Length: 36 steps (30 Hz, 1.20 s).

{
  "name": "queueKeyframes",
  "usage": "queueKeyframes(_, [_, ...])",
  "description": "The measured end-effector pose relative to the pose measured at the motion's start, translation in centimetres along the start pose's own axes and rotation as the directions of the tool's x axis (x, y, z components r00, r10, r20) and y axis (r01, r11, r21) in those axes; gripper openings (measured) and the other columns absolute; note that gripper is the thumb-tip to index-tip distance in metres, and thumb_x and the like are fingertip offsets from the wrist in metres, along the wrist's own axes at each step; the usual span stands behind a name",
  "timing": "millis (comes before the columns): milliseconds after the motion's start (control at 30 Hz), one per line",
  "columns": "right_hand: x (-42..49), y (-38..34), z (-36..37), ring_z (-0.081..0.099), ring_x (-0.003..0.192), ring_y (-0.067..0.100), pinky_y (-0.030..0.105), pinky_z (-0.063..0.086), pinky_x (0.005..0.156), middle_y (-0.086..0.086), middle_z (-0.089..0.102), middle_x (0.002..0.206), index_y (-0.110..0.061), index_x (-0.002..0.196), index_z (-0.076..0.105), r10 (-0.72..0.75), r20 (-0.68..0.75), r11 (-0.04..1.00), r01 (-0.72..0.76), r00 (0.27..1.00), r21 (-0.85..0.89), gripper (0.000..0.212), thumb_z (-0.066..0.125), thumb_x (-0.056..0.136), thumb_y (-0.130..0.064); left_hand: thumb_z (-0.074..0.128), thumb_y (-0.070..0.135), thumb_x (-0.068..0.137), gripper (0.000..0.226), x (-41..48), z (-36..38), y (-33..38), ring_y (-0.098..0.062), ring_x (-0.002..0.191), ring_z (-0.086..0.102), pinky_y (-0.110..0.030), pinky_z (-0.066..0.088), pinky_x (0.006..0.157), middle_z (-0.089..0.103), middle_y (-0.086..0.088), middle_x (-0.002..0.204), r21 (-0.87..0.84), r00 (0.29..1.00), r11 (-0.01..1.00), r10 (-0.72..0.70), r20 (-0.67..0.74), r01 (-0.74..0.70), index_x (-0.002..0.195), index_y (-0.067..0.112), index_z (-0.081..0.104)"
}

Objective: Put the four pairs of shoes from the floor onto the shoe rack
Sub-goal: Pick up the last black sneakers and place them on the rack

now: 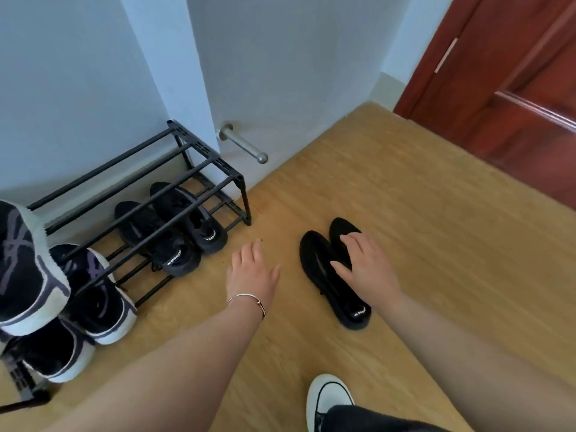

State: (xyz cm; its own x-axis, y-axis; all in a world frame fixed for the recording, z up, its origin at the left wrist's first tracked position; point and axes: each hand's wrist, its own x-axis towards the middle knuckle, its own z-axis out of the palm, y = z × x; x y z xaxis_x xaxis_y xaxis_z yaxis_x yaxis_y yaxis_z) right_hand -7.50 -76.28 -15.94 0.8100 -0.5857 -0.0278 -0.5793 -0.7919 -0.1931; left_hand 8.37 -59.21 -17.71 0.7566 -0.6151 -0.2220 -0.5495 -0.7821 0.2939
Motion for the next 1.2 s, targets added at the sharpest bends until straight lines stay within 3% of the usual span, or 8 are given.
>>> queueKeyframes(200, [-2.3, 4.8, 0.0, 0.055, 0.122, 0.03, 0.041, 0.047, 0.104, 0.012, 0.06, 0.132, -0.005, 0.138, 0.053, 0.121, -0.004, 0.99, -0.121, 0.993, -0.068, 0.058, 0.06, 0.094, -0.042, 0.04, 0.05, 0.098, 0.076, -0.8, 2.4, 4.6, -0.028, 0.141, 0.033, -0.039, 0.039, 0.111, 0.025, -0.008, 0.16, 0.128, 0.983, 0.975, 0.174, 0.061, -0.18, 0.156, 0.012, 0.011])
queueKeyframes(500, [-0.6, 8.5, 1.4, 0.056, 0.119, 0.032, 0.043, 0.051, 0.098, 0.013, 0.061, 0.129, -0.005, 0.133, 0.054, 0.202, 0.011, 0.974, -0.199, 0.979, -0.112, 0.054, 0.059, 0.094, -0.043, 0.037, 0.05, 0.099, 0.075, 1.6, 4.1, 7.0, -0.031, 0.145, 0.028, -0.041, 0.033, 0.114, 0.021, -0.011, 0.162, 0.261, 0.97, 0.936, 0.209, 0.124, -0.235, 0.157, 0.011, 0.009])
queueKeyframes(567, [-0.3, 9.1, 1.8, 0.053, 0.122, 0.031, 0.043, 0.049, 0.1, 0.012, 0.058, 0.132, -0.007, 0.135, 0.051, 0.23, 0.059, 0.966, -0.22, 0.971, -0.134, 0.055, 0.054, 0.095, -0.046, 0.04, 0.05, 0.099, 0.073, 1.8, 4.7, 7.5, -0.031, 0.142, 0.032, -0.041, 0.037, 0.111, 0.026, -0.011, 0.159, 0.22, 0.979, 0.961, 0.132, 0.155, -0.165, 0.155, 0.011, 0.015])
queueKeyframes(667, [-0.3, 9.9, 2.4, 0.048, 0.127, 0.031, 0.043, 0.044, 0.106, 0.009, 0.054, 0.138, -0.01, 0.14, 0.046, 0.32, 0.159, 0.944, -0.302, 0.934, -0.131, 0.059, 0.046, 0.097, -0.051, 0.041, 0.049, 0.098, 0.063, 1.4, 6.6, 8.6, -0.03, 0.132, 0.041, -0.039, 0.041, 0.103, 0.039, -0.011, 0.148, 0.08, 0.97, 0.996, -0.066, 0.235, 0.048, 0.147, 0.01, 0.029])
queueKeyframes(733, [-0.4, 10.3, 2.9, 0.047, 0.129, 0.032, 0.044, 0.043, 0.106, 0.009, 0.051, 0.142, -0.012, 0.143, 0.044, 0.394, 0.241, 0.919, -0.383, 0.887, -0.092, 0.062, 0.041, 0.098, -0.055, 0.042, 0.048, 0.098, 0.056, 1.0, 8.0, 9.3, -0.031, 0.126, 0.046, -0.038, 0.041, 0.099, 0.046, -0.013, 0.14, -0.002, 0.927, 0.983, -0.171, 0.335, 0.182, 0.136, 0.008, 0.039])
queueKeyframes(867, [0.1, 11.6, 4.0, 0.047, 0.132, 0.034, 0.046, 0.043, 0.105, 0.011, 0.049, 0.147, -0.015, 0.148, 0.039, 0.498, 0.401, 0.829, -0.558, 0.769, 0.041, 0.066, 0.033, 0.1, -0.058, 0.046, 0.045, 0.098, 0.052, 0.9, 10.7, 10.4, -0.035, 0.123, 0.051, -0.041, 0.045, 0.101, 0.051, -0.016, 0.134, -0.139, 0.854, 0.927, -0.252, 0.456, 0.348, 0.129, 0.004, 0.043])
queueKeyframes(1033, [2.1, 13.2, 4.9, 0.051, 0.129, 0.033, 0.042, 0.039, 0.106, 0.014, 0.056, 0.143, -0.011, 0.142, 0.05, 0.513, 0.505, 0.658, -0.696, 0.694, 0.289, 0.06, 0.025, 0.105, -0.05, 0.054, 0.04, 0.096, 0.048, 1.7, 12.9, 11.0, -0.035, 0.116, 0.059, -0.038, 0.045, 0.093, 0.061, -0.014, 0.128, -0.371, 0.741, 0.709, -0.318, 0.592, 0.6, 0.129, 0.005, 0.048])
queueKeyframes(1200, [3.3, 14.7, 5.8, 0.045, 0.138, 0.031, 0.038, 0.035, 0.11, 0.01, 0.048, 0.152, -0.014, 0.149, 0.043, 0.496, 0.575, 0.58, -0.741, 0.651, 0.339, 0.052, 0.033, 0.106, -0.041, 0.065, 0.031, 0.091, 0.049, 2.0, 13.7, 11.9, -0.033, 0.113, 0.061, -0.033, 0.044, 0.091, 0.065, -0.011, 0.124, -0.48, 0.707, 0.55, -0.334, 0.623, 0.683, 0.13, 0.006, 0.05])
